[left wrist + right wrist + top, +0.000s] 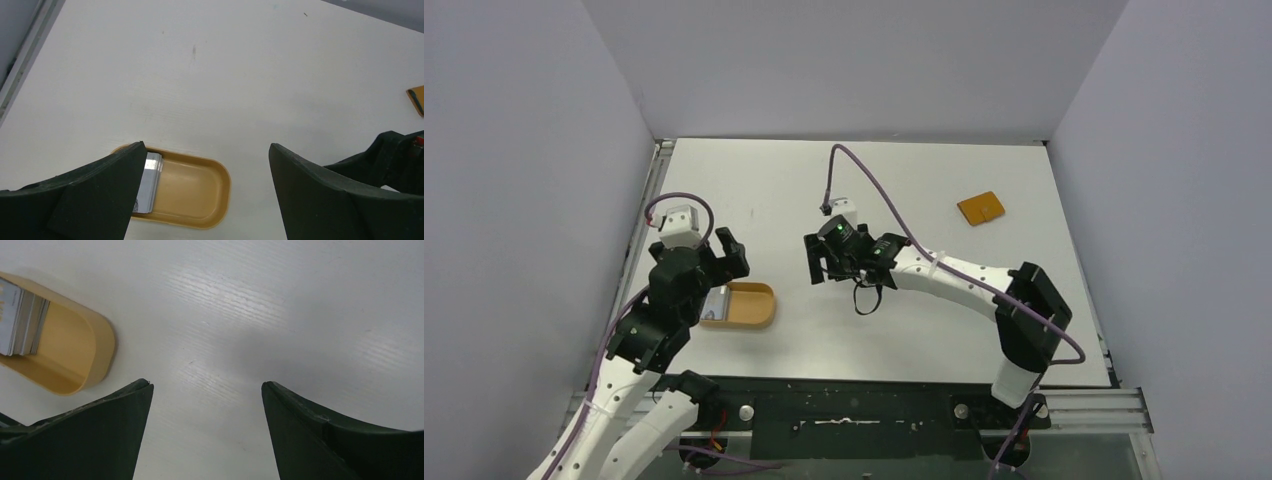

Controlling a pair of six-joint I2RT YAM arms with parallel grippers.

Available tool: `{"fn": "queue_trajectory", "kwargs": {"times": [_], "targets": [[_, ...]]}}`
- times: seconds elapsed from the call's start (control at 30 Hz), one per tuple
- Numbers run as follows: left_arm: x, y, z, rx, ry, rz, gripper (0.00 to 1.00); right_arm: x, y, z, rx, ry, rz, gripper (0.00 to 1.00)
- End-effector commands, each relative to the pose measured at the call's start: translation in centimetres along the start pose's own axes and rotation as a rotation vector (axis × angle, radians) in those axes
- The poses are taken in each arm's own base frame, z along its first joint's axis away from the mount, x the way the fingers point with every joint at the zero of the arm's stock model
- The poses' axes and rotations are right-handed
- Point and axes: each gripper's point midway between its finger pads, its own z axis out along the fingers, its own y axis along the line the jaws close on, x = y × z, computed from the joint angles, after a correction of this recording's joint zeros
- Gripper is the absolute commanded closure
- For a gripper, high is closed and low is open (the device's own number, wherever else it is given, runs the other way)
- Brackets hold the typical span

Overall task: Put the credit cards into the card holder
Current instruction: Move the card holder to the center of the board.

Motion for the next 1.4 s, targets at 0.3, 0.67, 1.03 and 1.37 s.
{"fn": "queue_trajectory", "kwargs": {"times": [0.3, 0.67, 1.03, 1.37], "targets": [[-2.4, -0.3, -0.9, 0.009, -0.077, -0.044, 0.09, -7.9, -24.9, -0.4, 0.411, -0.272, 0.688, 0.22], [-2.3, -0.3, -0.8, 0.009, -0.078, -0.044, 0.08, -6.8, -42.0, -2.3, 0.777, -0.315, 0.892, 0.17], [-2.3, 0.0, -0.7, -0.008, -0.08, -0.04, 0.08, -7.8, -48.0, -0.1, 0.852, -0.235, 0.918, 0.07], [-2.4, 0.2, -0.8, -0.016, -0.085, -0.04, 0.08, -7.4, -48.9, 2.1, 0.885, -0.113, 0.88, 0.01]]}}
